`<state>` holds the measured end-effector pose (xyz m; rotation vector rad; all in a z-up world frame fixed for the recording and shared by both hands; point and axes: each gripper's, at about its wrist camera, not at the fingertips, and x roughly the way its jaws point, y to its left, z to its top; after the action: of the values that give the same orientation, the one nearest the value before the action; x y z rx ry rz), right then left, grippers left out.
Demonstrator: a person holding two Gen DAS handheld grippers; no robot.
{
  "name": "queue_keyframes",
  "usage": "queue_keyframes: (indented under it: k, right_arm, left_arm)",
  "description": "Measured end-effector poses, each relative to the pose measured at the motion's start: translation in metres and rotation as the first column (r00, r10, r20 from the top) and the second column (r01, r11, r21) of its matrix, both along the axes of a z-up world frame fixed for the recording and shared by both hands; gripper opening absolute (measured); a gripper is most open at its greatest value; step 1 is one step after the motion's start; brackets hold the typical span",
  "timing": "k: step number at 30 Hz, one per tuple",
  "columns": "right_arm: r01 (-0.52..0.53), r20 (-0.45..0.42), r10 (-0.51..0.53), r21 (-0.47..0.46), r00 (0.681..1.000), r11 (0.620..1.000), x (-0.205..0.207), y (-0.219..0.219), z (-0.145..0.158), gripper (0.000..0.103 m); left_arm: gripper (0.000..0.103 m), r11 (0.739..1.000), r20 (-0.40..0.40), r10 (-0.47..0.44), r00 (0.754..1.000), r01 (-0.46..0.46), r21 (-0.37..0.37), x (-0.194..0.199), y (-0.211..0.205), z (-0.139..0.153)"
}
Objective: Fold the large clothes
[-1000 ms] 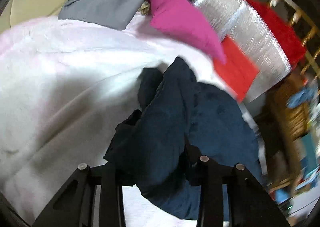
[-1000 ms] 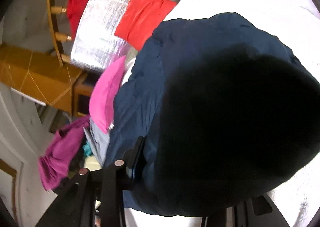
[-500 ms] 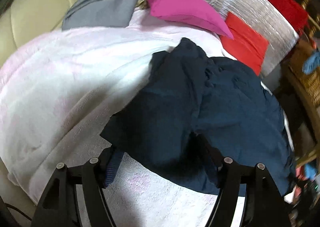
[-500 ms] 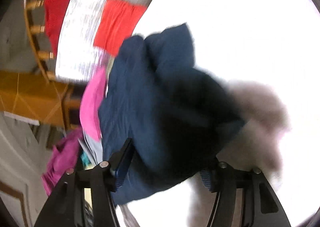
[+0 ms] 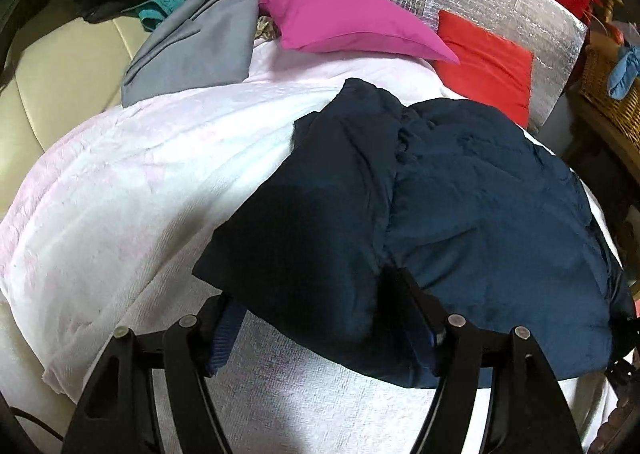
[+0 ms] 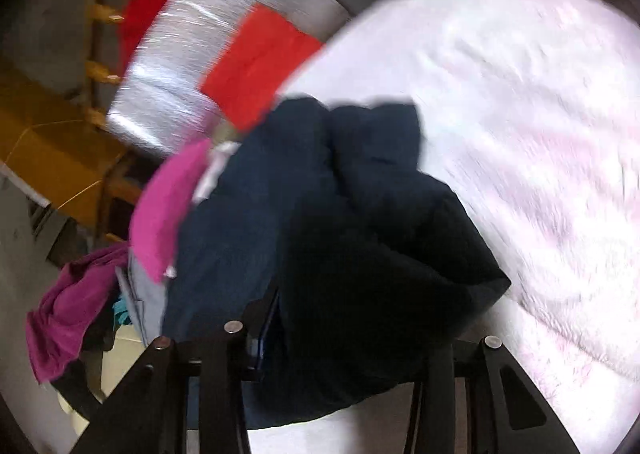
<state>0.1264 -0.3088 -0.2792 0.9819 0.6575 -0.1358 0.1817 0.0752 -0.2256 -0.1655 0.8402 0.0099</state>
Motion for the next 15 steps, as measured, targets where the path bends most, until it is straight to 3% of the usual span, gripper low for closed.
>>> queue_keyframes:
  k: [5,10,15]
  right_arm:
    - [-0.014,0.002,0.014,-0.022,1.0,1.0,-0.003,0.001,0.006,0.046]
    - [0.028,-0.007,-0.028,0.082,1.0,0.996,-0.01,-0.012,-0.006,0.062]
    - [0.017,0.03,-0.02,0.077,0.999,0.997,-0.002,-0.009,-0.005,0.061]
  left_arm:
    - [0.073,1.0,0.001,0.001,1.0,-0.001,0.007,-0.001,0.001,0.0]
    - [0.073,1.0,0.004,-0.001,1.0,0.001,0.013,-0.004,0.001,0.0]
    - [0.073,1.0,0.007,0.004,1.0,-0.004,0.027,-0.002,-0.002,0.0]
